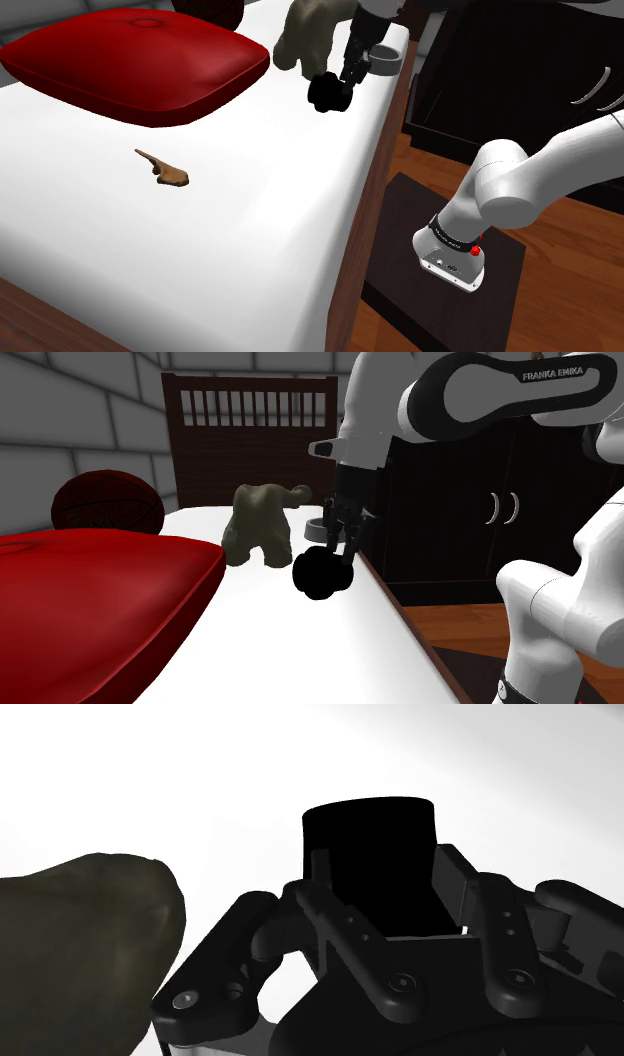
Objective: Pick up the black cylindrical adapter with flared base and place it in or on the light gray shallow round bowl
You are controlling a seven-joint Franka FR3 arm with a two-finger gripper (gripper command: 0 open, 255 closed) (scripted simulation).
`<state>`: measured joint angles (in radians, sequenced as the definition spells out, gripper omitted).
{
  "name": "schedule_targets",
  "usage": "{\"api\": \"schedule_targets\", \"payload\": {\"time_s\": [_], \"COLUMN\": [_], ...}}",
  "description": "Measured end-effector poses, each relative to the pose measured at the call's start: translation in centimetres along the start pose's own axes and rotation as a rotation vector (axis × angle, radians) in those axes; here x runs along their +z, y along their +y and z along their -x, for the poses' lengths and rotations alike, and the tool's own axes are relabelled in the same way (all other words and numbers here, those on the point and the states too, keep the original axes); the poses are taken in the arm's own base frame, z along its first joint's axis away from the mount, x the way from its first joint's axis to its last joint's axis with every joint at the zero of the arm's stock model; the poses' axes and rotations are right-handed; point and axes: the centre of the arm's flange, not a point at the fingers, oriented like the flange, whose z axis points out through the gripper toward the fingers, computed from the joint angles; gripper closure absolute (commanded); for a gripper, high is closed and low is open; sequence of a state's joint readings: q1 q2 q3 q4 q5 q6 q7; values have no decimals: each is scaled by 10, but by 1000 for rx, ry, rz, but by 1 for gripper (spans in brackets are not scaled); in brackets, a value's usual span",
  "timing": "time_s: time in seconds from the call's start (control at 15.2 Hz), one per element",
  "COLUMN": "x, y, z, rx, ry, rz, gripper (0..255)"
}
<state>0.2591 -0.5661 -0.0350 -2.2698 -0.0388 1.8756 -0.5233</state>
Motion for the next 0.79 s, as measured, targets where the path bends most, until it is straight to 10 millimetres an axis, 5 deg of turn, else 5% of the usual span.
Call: {"api": "schedule_targets", "payload": {"time_s": [0.4,0.46,0.79], "x": [-27,-27,-14], "y": [3,3,-6], "z": [-4,-4,-40], "rx": [-1,-1,14], "ry": [-5,-5,18], "rz": [-3,-3,6], "gripper": [255,0,0]}}
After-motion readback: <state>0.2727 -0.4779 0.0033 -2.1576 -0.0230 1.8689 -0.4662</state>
